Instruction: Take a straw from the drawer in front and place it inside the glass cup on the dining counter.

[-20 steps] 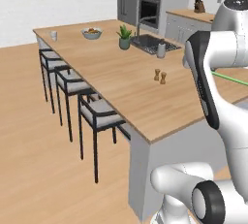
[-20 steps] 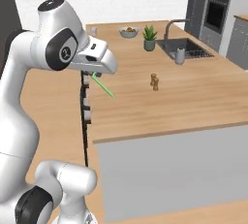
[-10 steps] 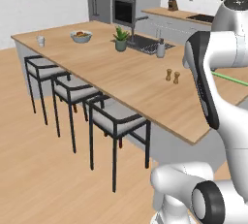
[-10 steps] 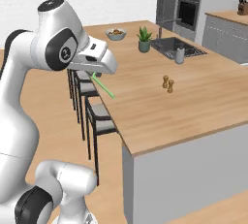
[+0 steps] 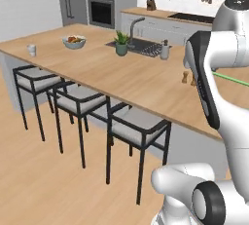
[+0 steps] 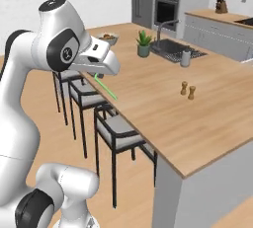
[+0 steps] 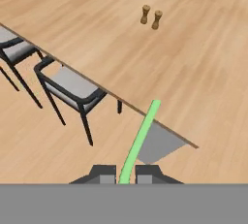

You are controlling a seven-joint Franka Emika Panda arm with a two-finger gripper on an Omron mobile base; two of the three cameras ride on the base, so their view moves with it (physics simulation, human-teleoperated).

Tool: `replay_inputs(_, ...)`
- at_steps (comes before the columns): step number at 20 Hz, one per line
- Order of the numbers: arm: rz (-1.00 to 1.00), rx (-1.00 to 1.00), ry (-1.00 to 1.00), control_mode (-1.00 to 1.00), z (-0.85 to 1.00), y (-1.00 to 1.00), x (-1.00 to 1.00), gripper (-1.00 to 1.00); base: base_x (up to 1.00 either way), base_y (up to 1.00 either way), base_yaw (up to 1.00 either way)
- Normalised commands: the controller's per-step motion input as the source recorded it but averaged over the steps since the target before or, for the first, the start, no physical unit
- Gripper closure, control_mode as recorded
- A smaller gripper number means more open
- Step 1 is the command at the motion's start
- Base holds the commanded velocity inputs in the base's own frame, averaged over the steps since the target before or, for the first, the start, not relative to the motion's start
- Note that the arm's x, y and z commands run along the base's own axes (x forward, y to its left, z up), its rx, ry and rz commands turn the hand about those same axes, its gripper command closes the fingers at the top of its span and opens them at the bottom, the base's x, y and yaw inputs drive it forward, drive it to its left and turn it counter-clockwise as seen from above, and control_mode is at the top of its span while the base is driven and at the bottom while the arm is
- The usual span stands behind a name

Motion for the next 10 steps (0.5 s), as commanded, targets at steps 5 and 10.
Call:
replay_inputs(5, 0.00, 0.00, 0.00, 1.00, 0.00, 0.00, 0.00, 1.00, 0.22, 1.00, -0.35)
replay_inputs(10, 0.00, 0.00, 0.00, 1.00, 0.00, 0.00, 0.00, 1.00, 0.25, 1.00, -0.35)
